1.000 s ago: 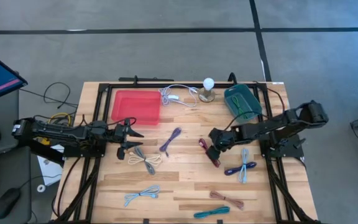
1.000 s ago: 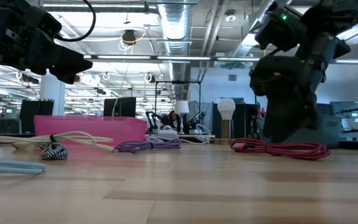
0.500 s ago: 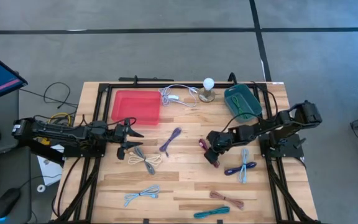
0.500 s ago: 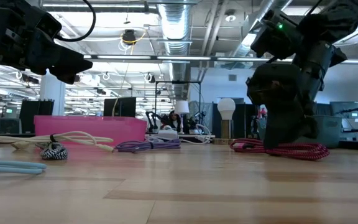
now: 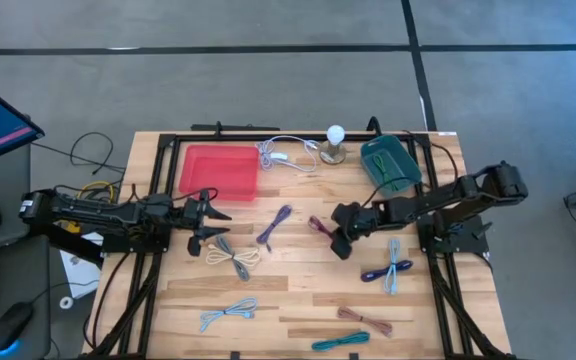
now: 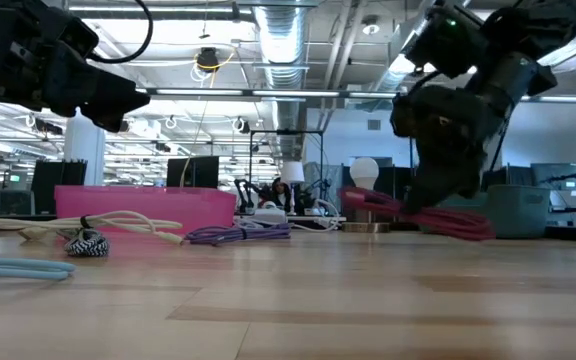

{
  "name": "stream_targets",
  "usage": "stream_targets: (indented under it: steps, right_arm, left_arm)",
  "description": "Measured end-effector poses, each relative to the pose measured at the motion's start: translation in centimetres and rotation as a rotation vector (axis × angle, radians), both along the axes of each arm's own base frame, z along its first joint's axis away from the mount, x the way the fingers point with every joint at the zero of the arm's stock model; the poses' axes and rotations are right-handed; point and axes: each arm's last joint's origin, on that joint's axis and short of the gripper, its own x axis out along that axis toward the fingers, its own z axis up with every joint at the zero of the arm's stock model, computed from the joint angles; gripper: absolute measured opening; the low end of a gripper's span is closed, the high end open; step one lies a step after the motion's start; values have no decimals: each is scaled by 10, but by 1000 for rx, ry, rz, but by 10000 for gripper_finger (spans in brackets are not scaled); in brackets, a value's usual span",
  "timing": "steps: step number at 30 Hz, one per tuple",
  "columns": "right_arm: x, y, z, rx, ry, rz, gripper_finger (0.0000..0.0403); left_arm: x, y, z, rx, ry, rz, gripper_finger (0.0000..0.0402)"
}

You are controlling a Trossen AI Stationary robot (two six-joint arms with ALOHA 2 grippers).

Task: Pick & Place USB Port
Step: Put the black and pink charger cable into the pink bin

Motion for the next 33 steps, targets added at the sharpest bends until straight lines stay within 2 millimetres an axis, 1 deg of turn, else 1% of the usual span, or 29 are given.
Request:
stream_targets:
  steps: [7, 12, 18, 22, 27, 33]
  right_arm:
    - [-2, -19, 15, -166, -62, 46, 4]
    - [-4, -33, 24, -231, -92, 38, 2]
    - [0, -42, 33, -308, -173, 51, 1]
    - [5, -48, 37, -358, -268, 54, 1]
    - [7, -51, 38, -355, -486, 69, 1]
    - [20, -40, 45, -332, -655, 99, 0]
  left_arm:
    - [0, 2, 1, -6, -5, 73, 149]
    - [0, 2, 0, -6, -3, 73, 149]
    - [0, 2, 0, -6, 0, 74, 149]
    - [0, 2, 0, -6, 0, 74, 149]
    - [0, 2, 0, -7, 0, 80, 149]
    - [0, 4, 0, -13, -5, 148, 149]
